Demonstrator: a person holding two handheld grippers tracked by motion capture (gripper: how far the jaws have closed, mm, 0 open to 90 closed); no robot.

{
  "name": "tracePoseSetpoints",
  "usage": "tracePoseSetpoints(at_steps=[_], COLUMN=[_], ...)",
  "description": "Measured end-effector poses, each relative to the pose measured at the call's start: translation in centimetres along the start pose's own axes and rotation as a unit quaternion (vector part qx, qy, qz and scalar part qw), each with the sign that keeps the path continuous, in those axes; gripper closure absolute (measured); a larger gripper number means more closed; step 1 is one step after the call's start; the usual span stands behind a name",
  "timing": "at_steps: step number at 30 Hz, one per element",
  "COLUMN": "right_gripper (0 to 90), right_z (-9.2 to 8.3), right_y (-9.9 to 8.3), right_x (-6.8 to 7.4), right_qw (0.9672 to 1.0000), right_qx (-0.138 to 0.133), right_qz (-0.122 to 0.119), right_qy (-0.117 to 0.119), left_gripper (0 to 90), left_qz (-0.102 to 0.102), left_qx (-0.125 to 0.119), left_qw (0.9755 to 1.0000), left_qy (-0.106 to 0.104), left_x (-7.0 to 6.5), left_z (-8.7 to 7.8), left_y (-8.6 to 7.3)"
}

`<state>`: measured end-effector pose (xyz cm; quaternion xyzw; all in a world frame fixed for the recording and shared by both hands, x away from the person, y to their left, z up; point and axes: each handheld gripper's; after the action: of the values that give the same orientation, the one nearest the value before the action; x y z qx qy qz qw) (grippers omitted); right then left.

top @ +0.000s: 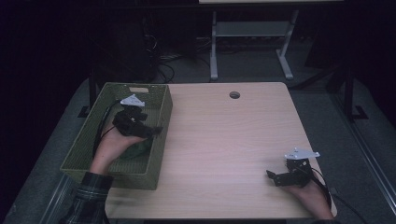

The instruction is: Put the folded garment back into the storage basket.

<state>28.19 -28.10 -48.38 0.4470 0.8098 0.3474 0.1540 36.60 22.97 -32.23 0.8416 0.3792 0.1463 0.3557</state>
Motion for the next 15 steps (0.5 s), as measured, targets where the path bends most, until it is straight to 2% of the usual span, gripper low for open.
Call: tracePoseSetpoints(at_steps=[15], right_gripper=[0.0], right_z=[0.0], right_y=[0.0], right_x=[0.0], right_qw=[1.0000], right_qx=[0.000], right_qz=[0.000], right_qy=[0.000], left_gripper=[13.8], left_qz=[0.023], left_qx=[-0.007], left_qw=[0.9992], left_qy=[-0.032], left_x=[-4.1], left_z=[2.9], left_y=[1.8])
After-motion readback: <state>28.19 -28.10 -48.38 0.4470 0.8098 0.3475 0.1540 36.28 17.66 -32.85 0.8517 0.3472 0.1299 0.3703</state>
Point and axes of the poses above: each handheld gripper's, and its own axes: z roughly forward along the jaws, y roughly out of its top, x roughly to its left, and after that the axes turned 3 degrees about y, right-handed
